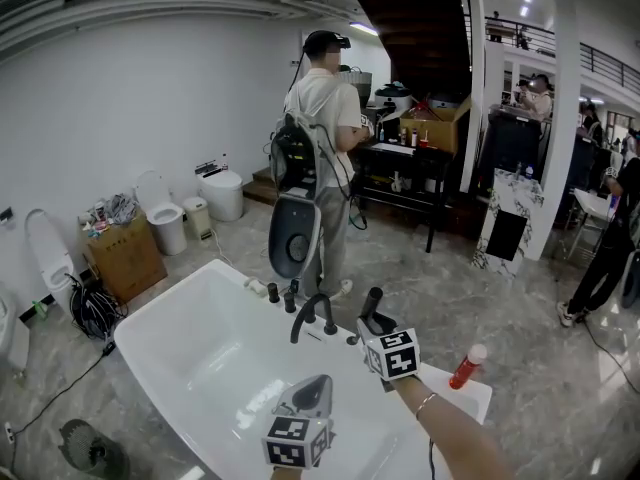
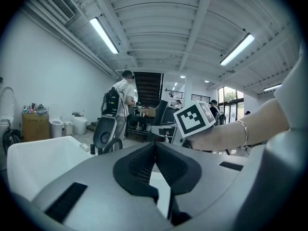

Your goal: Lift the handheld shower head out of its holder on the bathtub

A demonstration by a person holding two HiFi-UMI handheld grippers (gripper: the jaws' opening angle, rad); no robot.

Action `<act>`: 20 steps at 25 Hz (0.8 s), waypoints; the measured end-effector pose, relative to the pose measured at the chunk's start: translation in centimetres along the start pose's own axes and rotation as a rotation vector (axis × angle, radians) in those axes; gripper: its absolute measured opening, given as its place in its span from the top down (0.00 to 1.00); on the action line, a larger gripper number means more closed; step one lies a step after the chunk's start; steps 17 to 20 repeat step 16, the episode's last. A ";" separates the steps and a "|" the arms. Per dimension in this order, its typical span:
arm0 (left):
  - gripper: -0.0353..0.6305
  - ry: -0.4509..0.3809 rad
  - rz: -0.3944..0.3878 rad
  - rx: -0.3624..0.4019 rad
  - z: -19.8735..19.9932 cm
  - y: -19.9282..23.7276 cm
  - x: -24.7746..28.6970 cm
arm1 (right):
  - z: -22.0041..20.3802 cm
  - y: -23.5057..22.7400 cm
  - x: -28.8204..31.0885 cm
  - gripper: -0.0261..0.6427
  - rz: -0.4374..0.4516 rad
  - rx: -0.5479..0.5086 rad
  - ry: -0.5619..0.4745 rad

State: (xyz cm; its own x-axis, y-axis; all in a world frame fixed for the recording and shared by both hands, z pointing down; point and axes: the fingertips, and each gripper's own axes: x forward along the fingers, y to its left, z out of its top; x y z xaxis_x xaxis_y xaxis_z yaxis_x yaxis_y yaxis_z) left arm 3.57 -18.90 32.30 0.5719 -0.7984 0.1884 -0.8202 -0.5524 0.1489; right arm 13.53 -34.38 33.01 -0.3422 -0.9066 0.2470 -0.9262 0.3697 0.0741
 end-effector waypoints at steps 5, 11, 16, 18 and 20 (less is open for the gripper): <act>0.92 0.001 0.000 -0.001 0.7 0.9 -0.1 | 0.5 0.6 0.5 0.78 0.002 0.006 0.002; 0.92 -0.001 0.002 -0.002 1.4 2.1 -1.0 | 1.3 1.5 0.9 0.78 -0.008 0.025 0.005; 0.92 -0.002 -0.001 -0.005 2.3 5.5 -3.1 | 2.7 4.6 2.2 0.78 -0.018 0.033 0.007; 0.92 -0.002 -0.001 -0.005 2.3 5.5 -3.1 | 2.7 4.6 2.2 0.78 -0.018 0.033 0.007; 0.92 -0.002 -0.001 -0.005 2.3 5.5 -3.1 | 2.7 4.6 2.2 0.78 -0.018 0.033 0.007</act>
